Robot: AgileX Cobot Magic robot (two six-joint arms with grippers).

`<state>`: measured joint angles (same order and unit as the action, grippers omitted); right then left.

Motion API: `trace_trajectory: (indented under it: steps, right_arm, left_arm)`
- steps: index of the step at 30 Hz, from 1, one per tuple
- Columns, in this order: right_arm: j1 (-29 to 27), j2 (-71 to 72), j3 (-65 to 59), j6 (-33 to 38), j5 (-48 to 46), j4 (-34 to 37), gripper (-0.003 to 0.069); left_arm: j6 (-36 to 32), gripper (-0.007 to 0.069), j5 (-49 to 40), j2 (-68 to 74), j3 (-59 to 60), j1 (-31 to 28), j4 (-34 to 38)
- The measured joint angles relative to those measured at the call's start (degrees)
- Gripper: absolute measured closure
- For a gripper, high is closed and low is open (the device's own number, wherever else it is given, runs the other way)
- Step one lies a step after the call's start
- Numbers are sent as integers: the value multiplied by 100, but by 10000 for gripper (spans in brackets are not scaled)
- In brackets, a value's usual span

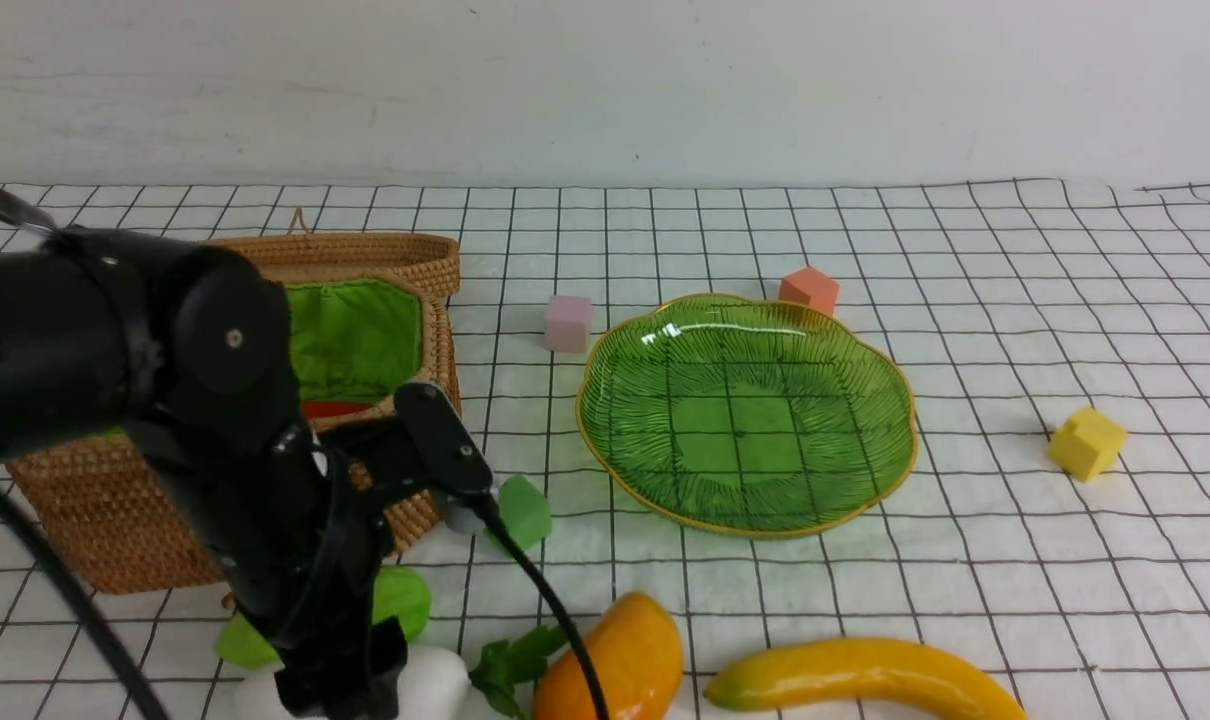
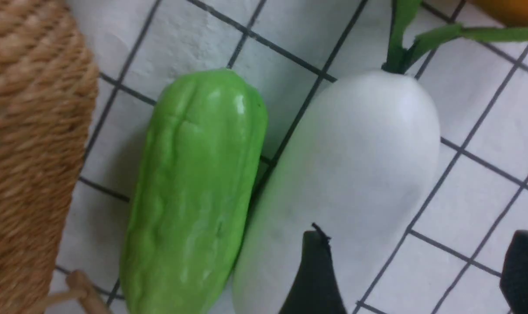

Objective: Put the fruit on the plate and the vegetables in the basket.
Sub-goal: Take a daikon with your left arm and place it on the basket on the left.

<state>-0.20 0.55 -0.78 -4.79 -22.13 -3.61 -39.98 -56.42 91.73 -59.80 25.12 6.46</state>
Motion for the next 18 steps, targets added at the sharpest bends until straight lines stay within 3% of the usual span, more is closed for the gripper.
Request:
trace_trajectory:
  steps: [12, 18]
  right_arm:
    - [0, 0, 0, 0, 0, 0, 416]
    - [0, 0, 0, 0, 0, 0, 416]
  left_arm:
    - [-132, 101, 320, 747, -27, 0, 186]
    - [-132, 111, -609, 761, -247, 0, 304]
